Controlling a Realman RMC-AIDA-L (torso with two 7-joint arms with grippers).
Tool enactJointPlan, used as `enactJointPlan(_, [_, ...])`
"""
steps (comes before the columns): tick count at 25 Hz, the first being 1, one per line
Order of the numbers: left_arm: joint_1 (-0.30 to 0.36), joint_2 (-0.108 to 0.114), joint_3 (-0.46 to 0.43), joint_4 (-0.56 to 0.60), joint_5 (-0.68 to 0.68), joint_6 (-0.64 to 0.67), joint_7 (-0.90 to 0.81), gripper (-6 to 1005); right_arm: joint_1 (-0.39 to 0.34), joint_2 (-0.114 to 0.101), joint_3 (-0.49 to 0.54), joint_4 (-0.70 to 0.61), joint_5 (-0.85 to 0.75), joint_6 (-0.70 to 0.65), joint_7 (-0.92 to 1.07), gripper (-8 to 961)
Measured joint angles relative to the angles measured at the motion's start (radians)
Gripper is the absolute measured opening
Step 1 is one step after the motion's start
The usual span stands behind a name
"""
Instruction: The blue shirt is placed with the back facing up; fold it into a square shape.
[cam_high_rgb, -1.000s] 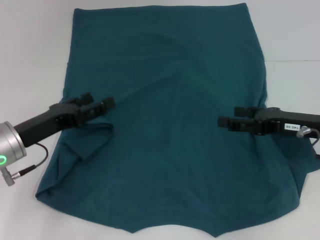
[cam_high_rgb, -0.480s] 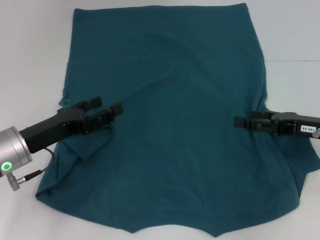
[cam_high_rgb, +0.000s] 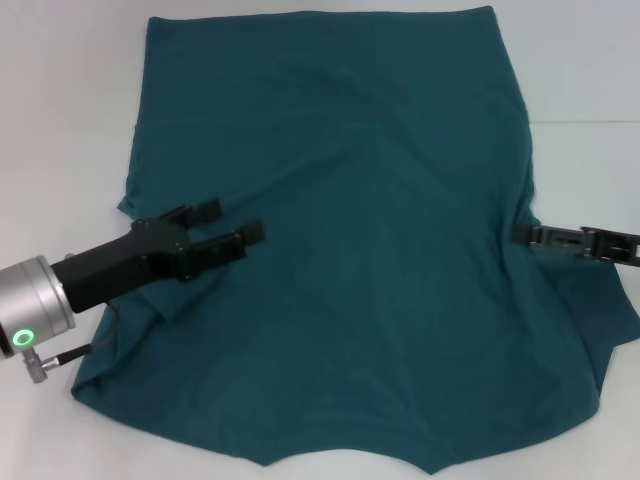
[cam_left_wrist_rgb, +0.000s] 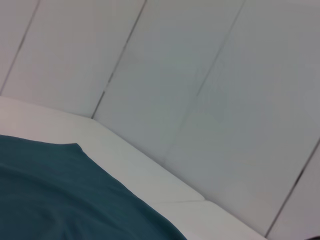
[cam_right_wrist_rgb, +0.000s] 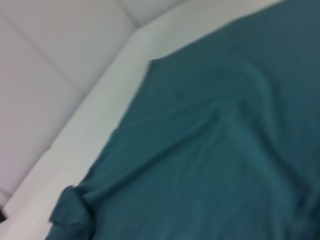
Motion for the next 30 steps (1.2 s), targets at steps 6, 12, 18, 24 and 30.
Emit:
enactJointPlan(6, [-0.003, 0.000, 0.025, 0.000, 0.001, -0.007, 0.003, 933, -0.048, -0.023, 0.005, -0.055, -0.043, -0.009, 0.164, 866])
enactJointPlan(12, [-0.009, 0.000, 0.027, 0.000, 0.001, -0.009, 0.003, 932, -0.104, -0.022, 0.044, -0.095, -0.045, -0.016, 0.194, 854])
enactJointPlan(18, [-0.018, 0.001, 0.028, 0.000, 0.000, -0.010, -0.001, 933, -0.129, -0.024, 0.088, -0.096, -0.046, -0.014, 0.192, 843])
enactJointPlan(24, [-0.022, 0.001, 0.031, 0.000, 0.000, -0.010, -0.003, 933, -0.126, -0.005, 0.085, -0.088, -0.059, 0.020, 0.173, 832])
enactJointPlan(30, [-0.020, 0.002, 0.030, 0.000, 0.000, -0.010, -0.005, 932, -0.113, 0.015, 0.083, -0.087, -0.070, 0.052, 0.155, 820])
